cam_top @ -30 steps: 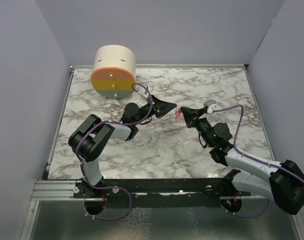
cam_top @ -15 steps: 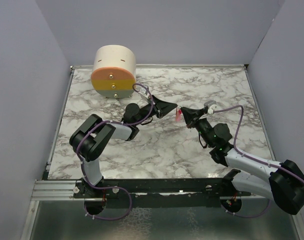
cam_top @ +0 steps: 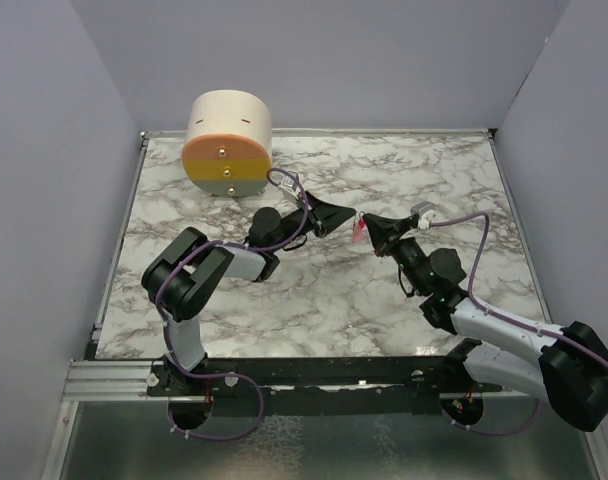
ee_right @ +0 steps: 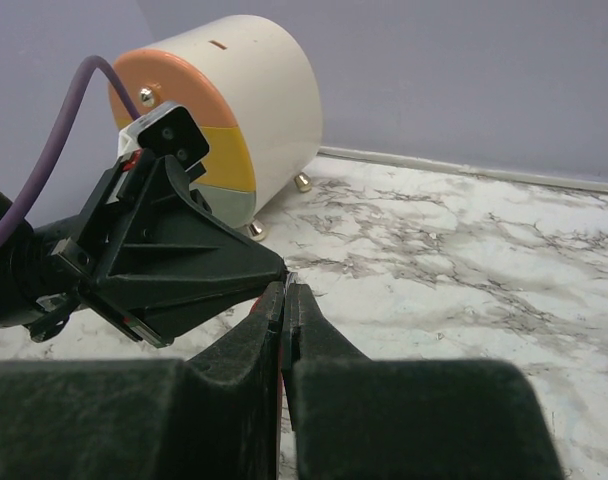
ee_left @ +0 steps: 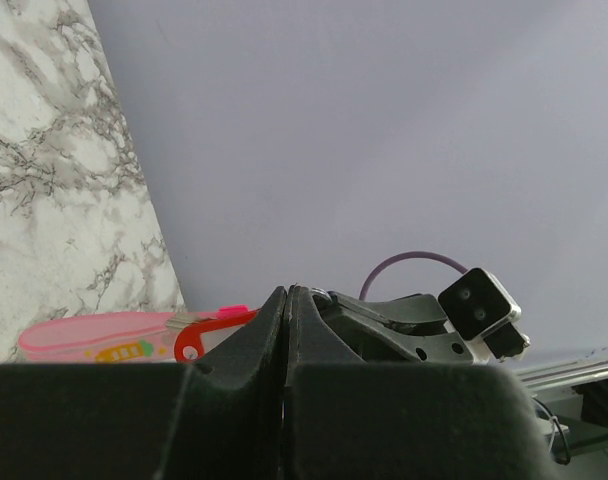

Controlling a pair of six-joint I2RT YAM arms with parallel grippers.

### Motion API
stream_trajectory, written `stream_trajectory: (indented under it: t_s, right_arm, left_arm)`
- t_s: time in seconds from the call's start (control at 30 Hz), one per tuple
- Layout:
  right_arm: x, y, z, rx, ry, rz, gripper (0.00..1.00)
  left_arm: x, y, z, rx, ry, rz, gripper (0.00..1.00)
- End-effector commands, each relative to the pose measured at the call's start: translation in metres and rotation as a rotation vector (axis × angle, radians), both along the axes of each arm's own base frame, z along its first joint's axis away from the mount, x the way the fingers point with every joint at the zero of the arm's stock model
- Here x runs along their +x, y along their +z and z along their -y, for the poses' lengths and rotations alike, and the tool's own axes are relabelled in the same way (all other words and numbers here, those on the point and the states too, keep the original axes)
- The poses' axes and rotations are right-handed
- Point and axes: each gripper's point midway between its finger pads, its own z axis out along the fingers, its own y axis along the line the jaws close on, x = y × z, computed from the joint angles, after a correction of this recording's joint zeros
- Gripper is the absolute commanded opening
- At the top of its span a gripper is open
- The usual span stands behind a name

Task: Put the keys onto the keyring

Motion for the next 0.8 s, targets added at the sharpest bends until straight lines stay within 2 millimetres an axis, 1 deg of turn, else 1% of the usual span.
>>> stream_trajectory:
  t_s: [0.0, 0.77]
  right_arm:
    - [-0.0033, 0.0114, 0.0040, 0.039, -0.009, 0.037, 0.01]
    - [-0.0069, 0.0146, 0.0074, 0.059, -0.013, 0.061, 0.01]
  left_arm:
    - [0.0033, 0.0157, 0.0031, -0.044, 0.013, 0.048, 0.00]
    - [-0.0004, 0.0125, 0.0078, -0.074, -0.019, 0.027, 0.00]
